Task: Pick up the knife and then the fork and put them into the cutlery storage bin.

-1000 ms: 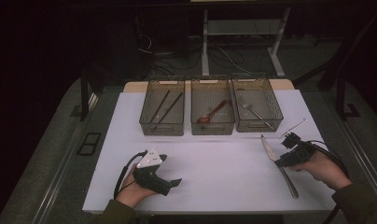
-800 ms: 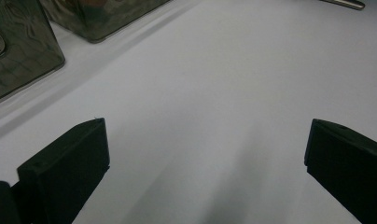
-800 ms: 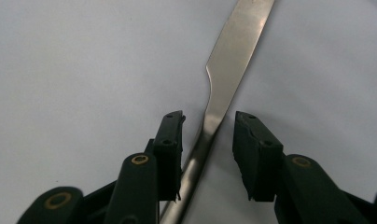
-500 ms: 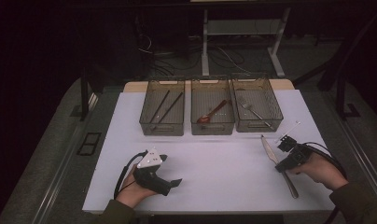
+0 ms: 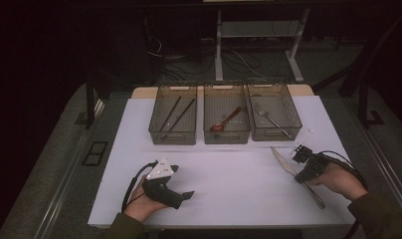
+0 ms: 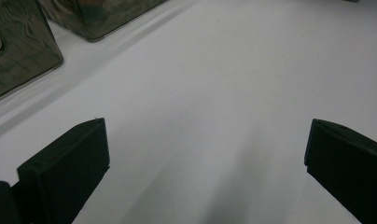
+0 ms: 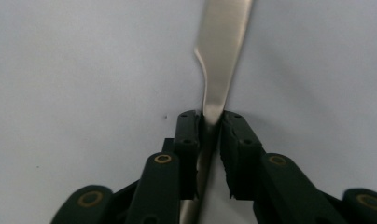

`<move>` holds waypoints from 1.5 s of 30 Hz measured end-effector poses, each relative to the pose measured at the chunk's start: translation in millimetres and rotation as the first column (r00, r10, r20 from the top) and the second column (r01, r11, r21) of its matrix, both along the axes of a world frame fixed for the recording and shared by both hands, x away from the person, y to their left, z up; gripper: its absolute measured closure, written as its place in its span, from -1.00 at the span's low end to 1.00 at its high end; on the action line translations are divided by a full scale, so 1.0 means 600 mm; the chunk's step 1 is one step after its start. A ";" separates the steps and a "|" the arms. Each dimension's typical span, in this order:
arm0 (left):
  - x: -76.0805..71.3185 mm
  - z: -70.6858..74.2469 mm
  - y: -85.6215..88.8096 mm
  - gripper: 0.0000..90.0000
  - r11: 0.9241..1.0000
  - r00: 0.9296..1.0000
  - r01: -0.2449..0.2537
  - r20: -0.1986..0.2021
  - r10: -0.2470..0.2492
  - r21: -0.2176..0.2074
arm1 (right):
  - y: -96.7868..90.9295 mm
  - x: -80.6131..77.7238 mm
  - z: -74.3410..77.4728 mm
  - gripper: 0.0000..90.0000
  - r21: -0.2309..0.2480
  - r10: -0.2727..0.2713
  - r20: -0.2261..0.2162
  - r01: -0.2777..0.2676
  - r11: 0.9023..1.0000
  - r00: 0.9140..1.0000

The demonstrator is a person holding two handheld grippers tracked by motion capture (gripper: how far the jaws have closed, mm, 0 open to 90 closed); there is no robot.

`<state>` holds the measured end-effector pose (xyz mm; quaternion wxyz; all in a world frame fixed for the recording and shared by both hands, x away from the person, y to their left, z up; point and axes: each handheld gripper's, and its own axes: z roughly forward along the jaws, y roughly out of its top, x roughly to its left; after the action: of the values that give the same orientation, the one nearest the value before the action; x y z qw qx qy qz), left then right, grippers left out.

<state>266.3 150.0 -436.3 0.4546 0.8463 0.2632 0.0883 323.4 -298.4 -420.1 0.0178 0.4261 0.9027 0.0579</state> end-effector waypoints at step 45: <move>0.001 -0.001 0.000 -1.00 1.000 1.000 -0.001 -0.004 0.001 0.000 | -0.043 -0.003 0.018 0.76 0.304 -0.043 0.207 -0.022 0.953 0.977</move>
<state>267.1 150.1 -437.1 0.4542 0.8464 0.2643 0.0869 321.7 -324.4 -409.3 0.0482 0.4200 0.8736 0.2411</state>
